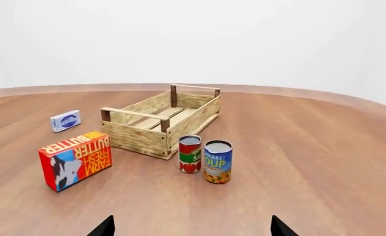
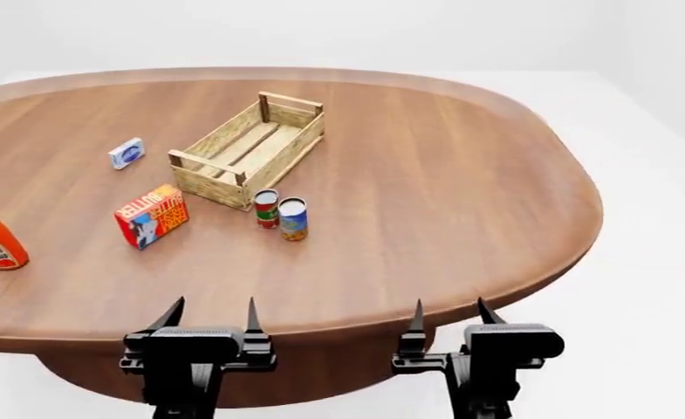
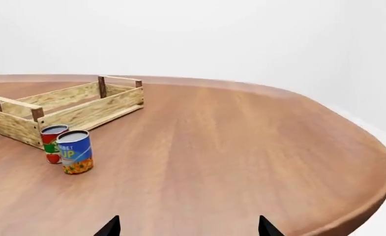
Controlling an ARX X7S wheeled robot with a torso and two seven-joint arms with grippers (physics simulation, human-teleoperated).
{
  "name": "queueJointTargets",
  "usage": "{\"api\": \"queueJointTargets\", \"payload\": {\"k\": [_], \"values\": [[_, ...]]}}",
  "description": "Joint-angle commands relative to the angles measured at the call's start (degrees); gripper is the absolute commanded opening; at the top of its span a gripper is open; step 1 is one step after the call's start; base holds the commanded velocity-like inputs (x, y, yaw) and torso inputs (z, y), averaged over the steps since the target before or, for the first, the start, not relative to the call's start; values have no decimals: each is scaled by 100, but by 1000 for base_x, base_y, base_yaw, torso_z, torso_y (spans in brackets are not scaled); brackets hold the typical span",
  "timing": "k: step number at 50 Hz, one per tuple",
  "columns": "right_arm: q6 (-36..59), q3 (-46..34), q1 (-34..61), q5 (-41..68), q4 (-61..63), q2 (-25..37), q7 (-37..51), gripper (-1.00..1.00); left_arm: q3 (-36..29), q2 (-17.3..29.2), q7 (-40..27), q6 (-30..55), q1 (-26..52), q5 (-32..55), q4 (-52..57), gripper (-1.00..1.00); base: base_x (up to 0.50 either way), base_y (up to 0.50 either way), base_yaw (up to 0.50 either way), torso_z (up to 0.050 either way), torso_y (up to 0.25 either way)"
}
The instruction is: Pick up the ketchup, and put it in the wooden tray.
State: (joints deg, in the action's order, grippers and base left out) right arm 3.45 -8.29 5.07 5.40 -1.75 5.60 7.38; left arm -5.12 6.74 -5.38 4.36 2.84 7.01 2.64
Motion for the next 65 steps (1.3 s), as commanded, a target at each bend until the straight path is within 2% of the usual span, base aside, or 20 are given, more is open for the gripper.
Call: {"api": "queueJointTargets", "payload": {"k": [1,10,19,38,48,65], "values": [[441,-57,308,122,201,138,5,100,-61,216,31,337,353,57,229,100,0,0,0,0,0],[1502,-60,749,552,712,310,-209,100,-51,521,148,1333,1019,203,629,100,0,0,0,0,0],[2113,-198,1144,587,1073,472,-259,100,-37,622,122,1470,1177,205,763,100,400,0,0,0,0],[2138,-324,1339,647,977,481,-278,100,134,681,-7,1495,1259,318,741,100,500,0,0,0,0],[2116,-440,1489,613,970,482,-274,100,222,734,-67,1524,1315,370,796,100,0,0,7,0,0],[2248,-643,1729,620,1012,505,-313,100,386,859,-229,1489,1291,357,898,100,88,5,498,0,0]]}}
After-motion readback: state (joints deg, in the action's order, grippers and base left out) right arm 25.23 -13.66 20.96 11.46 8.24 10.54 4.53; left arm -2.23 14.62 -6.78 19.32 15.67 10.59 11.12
